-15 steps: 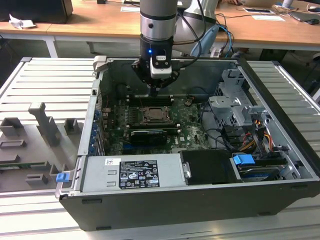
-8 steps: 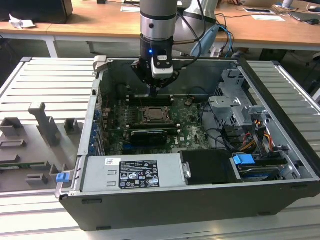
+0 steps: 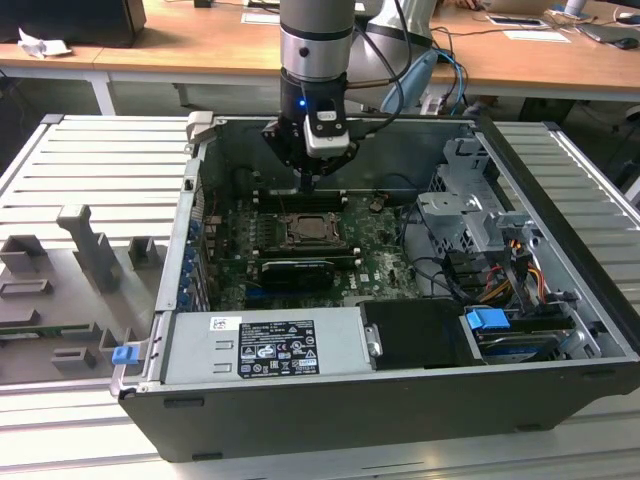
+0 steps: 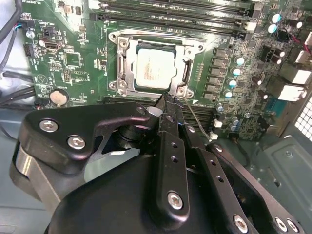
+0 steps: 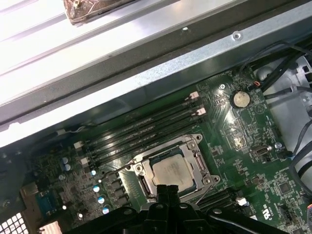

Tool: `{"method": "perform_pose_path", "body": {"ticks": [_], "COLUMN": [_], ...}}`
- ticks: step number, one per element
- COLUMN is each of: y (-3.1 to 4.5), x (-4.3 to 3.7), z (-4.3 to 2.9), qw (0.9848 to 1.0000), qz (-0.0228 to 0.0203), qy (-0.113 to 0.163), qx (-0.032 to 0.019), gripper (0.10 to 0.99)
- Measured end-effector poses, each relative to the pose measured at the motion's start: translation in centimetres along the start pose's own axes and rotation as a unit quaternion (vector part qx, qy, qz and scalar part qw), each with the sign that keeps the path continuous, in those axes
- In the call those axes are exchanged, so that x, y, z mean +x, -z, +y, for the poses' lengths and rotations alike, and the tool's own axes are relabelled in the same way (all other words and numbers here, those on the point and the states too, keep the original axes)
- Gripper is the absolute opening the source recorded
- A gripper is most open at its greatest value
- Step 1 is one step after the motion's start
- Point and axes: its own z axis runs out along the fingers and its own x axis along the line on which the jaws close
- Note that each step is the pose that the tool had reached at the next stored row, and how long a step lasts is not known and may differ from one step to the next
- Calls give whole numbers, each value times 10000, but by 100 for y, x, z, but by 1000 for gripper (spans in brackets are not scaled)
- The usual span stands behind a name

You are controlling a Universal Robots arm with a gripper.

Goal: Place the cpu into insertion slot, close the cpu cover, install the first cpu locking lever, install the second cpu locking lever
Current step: 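Install the first cpu locking lever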

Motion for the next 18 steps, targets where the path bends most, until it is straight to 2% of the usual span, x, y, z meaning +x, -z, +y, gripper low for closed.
{"method": "perform_pose_path", "body": {"ticks": [18], "y": [0], "x": [0], "z": [0], "qw": [9992], "qz": [15], "qy": [406], "qx": [1], "gripper": [106]}}
